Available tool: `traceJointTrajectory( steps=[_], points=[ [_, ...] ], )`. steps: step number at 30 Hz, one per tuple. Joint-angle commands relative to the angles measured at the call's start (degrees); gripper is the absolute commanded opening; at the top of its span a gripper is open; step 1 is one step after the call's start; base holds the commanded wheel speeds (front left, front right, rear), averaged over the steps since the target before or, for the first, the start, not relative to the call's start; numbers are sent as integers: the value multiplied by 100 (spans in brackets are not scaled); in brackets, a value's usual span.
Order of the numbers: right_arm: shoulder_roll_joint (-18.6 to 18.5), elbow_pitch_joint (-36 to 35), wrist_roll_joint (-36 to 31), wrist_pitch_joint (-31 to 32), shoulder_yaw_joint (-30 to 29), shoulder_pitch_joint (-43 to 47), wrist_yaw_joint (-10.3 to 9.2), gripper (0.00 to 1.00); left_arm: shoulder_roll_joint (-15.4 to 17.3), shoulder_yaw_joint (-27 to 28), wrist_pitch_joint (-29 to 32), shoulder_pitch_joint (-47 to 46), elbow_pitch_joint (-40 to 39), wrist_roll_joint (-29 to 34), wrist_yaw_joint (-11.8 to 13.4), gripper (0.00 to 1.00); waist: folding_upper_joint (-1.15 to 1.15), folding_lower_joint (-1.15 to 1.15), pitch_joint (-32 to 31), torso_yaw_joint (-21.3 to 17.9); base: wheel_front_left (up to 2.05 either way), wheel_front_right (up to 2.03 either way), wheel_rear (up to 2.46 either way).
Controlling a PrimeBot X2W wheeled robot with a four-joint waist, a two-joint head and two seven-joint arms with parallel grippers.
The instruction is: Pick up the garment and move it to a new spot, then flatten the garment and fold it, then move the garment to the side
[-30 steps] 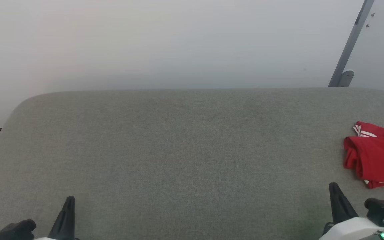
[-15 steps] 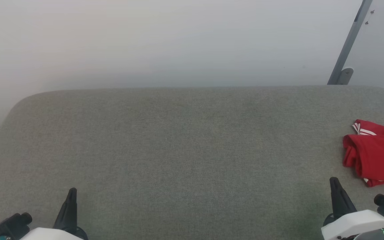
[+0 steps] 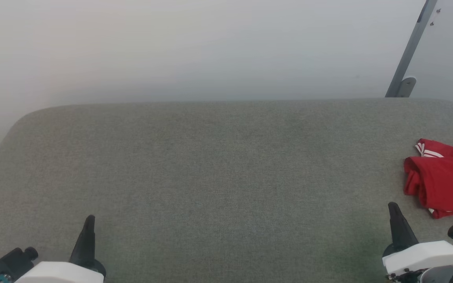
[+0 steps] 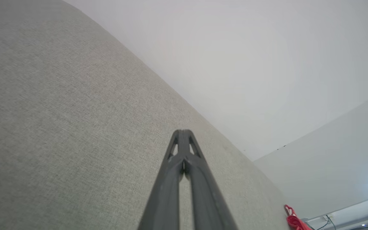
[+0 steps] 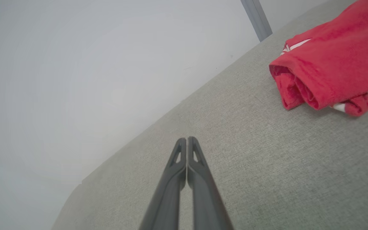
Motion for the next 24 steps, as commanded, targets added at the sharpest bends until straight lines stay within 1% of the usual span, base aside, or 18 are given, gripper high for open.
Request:
traceJointTrajectory(
  steps=[1, 24],
  points=[
    [-5, -89, 172, 49, -15, -147, -1, 0, 14, 42, 44, -189, -82, -152, -9, 0, 0, 0, 3, -2, 0, 0, 0],
    [59, -187, 1783, 451, -38, -293, -1, 0, -248, 135, 454, -415, -95, -1386, -15, 0, 0, 0, 80, -49, 0, 0, 0]
  ],
)
